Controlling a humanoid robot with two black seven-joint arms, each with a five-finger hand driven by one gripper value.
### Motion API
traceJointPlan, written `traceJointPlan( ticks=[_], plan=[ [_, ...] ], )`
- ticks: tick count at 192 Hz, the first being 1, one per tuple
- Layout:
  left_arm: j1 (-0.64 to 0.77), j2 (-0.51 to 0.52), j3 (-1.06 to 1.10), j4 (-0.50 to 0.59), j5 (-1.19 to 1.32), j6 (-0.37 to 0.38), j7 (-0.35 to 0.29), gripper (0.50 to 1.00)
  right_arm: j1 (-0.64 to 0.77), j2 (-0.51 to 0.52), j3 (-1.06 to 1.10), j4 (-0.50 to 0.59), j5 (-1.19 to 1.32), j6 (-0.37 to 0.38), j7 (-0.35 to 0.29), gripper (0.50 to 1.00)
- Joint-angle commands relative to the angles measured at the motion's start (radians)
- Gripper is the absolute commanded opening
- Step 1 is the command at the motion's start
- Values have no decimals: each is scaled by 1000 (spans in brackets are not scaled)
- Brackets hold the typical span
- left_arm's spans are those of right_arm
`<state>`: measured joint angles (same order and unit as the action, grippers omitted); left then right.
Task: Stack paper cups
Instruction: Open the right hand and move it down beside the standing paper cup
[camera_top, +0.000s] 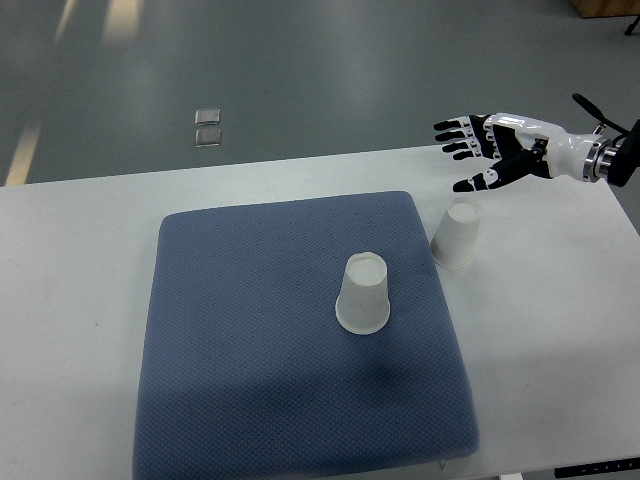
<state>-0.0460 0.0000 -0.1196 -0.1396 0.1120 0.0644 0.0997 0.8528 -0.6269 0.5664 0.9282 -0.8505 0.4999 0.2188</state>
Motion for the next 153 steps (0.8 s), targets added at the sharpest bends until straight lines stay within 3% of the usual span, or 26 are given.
traceJointPlan(
  ticks=[1, 32, 118, 153],
  plan=[
    [0, 0, 0, 0, 0, 0, 0, 1000, 2, -2, 0, 3, -150, -47, 28, 909],
    [0, 0, 0, 0, 0, 0, 0, 1000, 0, 9, -2, 3, -295, -130, 33, 907],
    [0, 0, 0, 0, 0, 0, 0, 1000, -1, 10, -77, 7, -481, -181, 39, 889],
    [0, 0, 0, 0, 0, 0, 0, 1000, -1, 33, -140, 7, -521, -274, 39, 879]
  ],
)
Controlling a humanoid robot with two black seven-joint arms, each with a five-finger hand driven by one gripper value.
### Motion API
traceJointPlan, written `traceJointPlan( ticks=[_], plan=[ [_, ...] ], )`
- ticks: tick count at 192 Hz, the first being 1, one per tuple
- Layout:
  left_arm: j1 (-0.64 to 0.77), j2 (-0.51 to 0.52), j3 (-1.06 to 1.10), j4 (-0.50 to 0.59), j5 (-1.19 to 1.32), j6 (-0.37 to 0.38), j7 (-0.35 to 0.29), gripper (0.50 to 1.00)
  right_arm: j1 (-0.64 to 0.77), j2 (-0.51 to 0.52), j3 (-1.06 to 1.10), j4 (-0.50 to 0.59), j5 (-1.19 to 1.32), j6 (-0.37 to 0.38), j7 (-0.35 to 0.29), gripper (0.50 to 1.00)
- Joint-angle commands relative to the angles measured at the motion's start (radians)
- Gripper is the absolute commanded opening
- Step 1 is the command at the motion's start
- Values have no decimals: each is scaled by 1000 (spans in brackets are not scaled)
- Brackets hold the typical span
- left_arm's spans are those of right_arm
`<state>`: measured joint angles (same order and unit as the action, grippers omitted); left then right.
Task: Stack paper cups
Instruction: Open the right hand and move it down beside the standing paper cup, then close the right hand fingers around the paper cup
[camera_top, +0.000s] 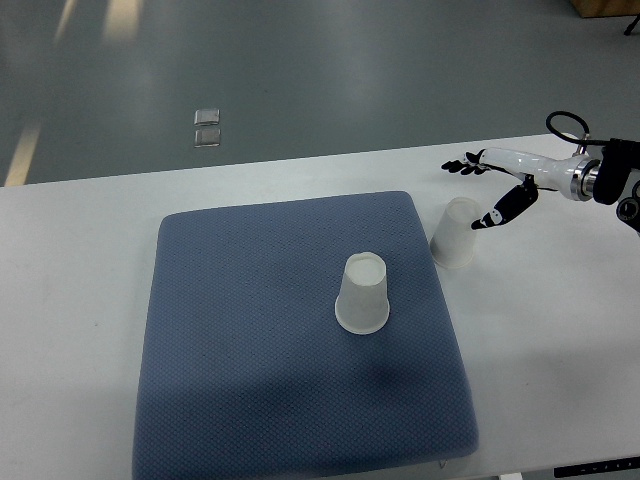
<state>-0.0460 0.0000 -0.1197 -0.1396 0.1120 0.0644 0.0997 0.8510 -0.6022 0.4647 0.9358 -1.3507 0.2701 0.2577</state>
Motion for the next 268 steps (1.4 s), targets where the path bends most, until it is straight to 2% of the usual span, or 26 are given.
traceJointPlan(
  ticks=[1, 42, 94, 153, 213, 223, 243, 268],
  plan=[
    [0, 0, 0, 0, 0, 0, 0, 1000, 0, 9, -38, 0, -21, -45, 0, 879],
    [0, 0, 0, 0, 0, 0, 0, 1000, 0, 24, -67, -5, -44, -66, 0, 868],
    [0, 0, 0, 0, 0, 0, 0, 1000, -1, 35, -80, -20, -100, -78, -3, 819],
    [0, 0, 0, 0, 0, 0, 0, 1000, -1, 50, -115, -45, -105, -127, -5, 819],
    [0, 0, 0, 0, 0, 0, 0, 1000, 0, 58, -127, -63, -107, -132, -5, 807],
    [0, 0, 0, 0, 0, 0, 0, 1000, 0, 58, -127, -63, -116, -132, -5, 793],
    [0, 0, 0, 0, 0, 0, 0, 1000, 0, 58, -127, -63, -137, -132, -5, 725],
    [0, 0, 0, 0, 0, 0, 0, 1000, 2, 56, -126, -63, -137, -134, -5, 666]
  ],
)
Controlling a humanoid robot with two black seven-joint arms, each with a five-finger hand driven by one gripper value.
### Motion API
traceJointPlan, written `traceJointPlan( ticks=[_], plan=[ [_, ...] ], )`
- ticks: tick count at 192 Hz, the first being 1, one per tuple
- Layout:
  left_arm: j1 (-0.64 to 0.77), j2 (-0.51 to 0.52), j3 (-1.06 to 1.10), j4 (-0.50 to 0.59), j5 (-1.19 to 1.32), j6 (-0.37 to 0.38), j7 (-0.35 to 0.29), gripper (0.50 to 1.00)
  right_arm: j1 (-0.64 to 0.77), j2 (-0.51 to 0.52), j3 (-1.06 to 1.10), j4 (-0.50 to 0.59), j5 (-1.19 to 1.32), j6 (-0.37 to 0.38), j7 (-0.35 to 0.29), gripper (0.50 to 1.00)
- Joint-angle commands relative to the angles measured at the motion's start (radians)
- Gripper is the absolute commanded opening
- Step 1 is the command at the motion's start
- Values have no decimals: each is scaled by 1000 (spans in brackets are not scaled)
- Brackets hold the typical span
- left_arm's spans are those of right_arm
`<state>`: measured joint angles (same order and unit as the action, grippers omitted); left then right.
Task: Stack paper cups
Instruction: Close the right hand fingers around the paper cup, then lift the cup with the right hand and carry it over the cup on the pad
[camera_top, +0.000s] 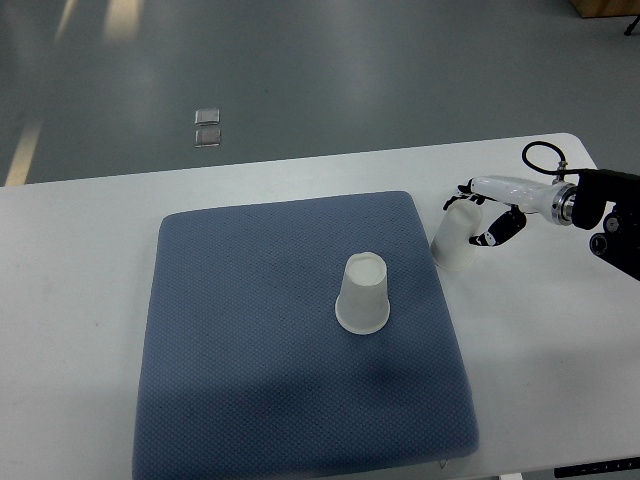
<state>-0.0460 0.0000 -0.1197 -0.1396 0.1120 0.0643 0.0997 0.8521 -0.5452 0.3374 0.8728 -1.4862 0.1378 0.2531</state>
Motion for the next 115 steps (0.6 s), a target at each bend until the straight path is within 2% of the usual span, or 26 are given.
traceJointPlan(
  ticks=[1, 16, 33, 81, 97, 115],
  plan=[
    [0, 0, 0, 0, 0, 0, 0, 1000, 1, -1, 2, 0, -2, -1, 0, 666],
    [0, 0, 0, 0, 0, 0, 0, 1000, 12, -2, 2, 0, -2, -1, 0, 619],
    [0, 0, 0, 0, 0, 0, 0, 1000, 28, -13, 5, 2, 6, -1, 2, 592],
    [0, 0, 0, 0, 0, 0, 0, 1000, 139, -55, 20, 64, 24, 22, 3, 590],
    [0, 0, 0, 0, 0, 0, 0, 1000, 186, -81, 20, 115, 50, 54, 3, 590],
    [0, 0, 0, 0, 0, 0, 0, 1000, 239, -117, 23, 196, 98, 123, 2, 590]
  ],
)
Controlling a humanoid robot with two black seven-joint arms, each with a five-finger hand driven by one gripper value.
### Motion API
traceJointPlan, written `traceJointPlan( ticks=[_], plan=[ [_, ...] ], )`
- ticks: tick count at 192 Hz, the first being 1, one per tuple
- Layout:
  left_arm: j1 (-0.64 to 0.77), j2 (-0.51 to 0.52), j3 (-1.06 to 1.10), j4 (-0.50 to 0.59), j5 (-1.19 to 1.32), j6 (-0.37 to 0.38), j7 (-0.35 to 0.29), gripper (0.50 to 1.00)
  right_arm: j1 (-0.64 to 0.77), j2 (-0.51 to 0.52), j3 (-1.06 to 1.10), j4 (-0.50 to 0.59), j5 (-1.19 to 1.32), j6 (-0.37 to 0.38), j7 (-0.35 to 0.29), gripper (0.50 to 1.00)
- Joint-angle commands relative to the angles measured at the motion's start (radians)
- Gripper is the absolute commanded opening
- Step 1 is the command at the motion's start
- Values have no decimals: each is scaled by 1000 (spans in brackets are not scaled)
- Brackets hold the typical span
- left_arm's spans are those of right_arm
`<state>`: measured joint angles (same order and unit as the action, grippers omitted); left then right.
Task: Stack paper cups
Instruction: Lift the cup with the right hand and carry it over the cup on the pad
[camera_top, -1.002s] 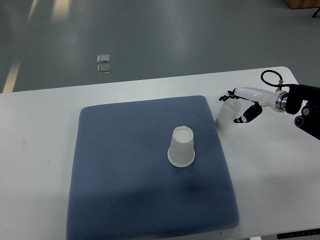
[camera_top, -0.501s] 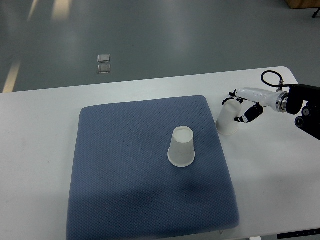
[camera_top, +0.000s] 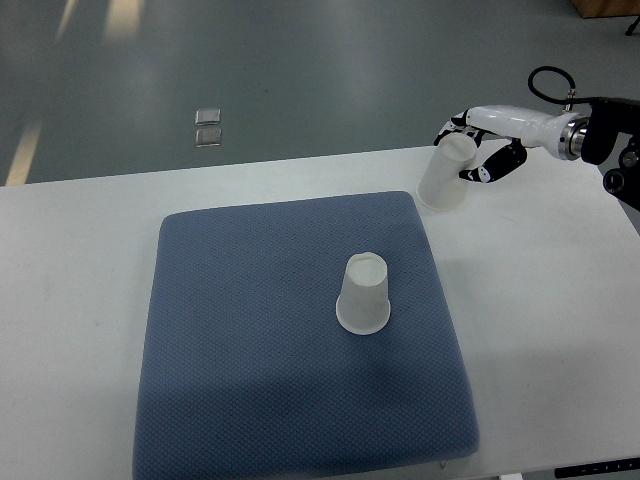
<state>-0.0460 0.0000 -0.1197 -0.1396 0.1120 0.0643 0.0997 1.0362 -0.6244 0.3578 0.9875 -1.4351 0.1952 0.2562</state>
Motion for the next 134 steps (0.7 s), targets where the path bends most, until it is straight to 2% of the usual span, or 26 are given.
traceJointPlan(
  ticks=[1, 45, 68, 99, 134],
  plan=[
    [0, 0, 0, 0, 0, 0, 0, 1000, 54, -38, 3, 82, 47, 66, -2, 590],
    [0, 0, 0, 0, 0, 0, 0, 1000, 133, -115, 4, 295, 197, 239, -12, 592],
    [0, 0, 0, 0, 0, 0, 0, 1000, 143, -141, 3, 355, 234, 311, -17, 590],
    [0, 0, 0, 0, 0, 0, 0, 1000, 143, -150, 3, 388, 248, 340, -18, 590],
    [0, 0, 0, 0, 0, 0, 0, 1000, 136, -150, 1, 422, 248, 334, -26, 590]
  ],
)
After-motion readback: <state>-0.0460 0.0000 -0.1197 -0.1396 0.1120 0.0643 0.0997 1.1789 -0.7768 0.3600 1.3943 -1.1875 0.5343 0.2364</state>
